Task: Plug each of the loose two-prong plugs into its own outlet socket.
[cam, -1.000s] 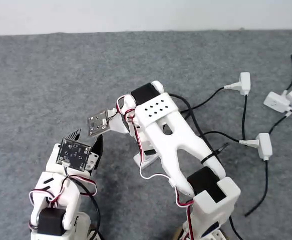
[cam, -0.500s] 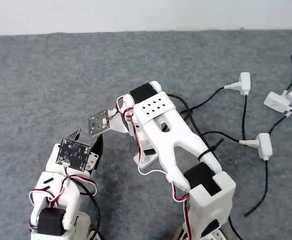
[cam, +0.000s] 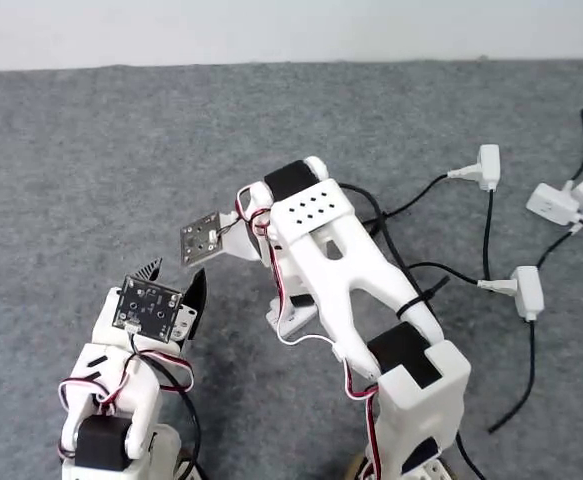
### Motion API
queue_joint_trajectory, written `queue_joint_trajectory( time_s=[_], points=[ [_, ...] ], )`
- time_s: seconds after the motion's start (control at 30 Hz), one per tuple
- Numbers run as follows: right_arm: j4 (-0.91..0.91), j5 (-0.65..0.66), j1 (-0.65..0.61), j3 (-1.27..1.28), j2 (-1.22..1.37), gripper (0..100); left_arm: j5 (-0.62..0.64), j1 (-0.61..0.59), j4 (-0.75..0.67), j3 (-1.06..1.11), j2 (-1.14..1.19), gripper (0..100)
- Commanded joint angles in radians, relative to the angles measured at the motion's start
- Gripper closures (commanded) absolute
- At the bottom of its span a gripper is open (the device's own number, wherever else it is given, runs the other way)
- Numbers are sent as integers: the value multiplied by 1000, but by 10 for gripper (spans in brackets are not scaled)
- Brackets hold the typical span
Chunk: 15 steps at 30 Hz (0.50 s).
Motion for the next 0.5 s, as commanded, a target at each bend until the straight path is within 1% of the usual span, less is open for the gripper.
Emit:
queue_joint_trajectory(
  time_s=[0.0,0.27,0.47],
  points=[
    [28,12,24,-54,-91,991,6,-5,-26,-7,-8,805],
    [30,14,61,-52,-116,991,6,-5,-26,-7,-8,805],
    [50,51,88,-52,-111,991,6,-5,-26,-5,-8,805]
  ],
)
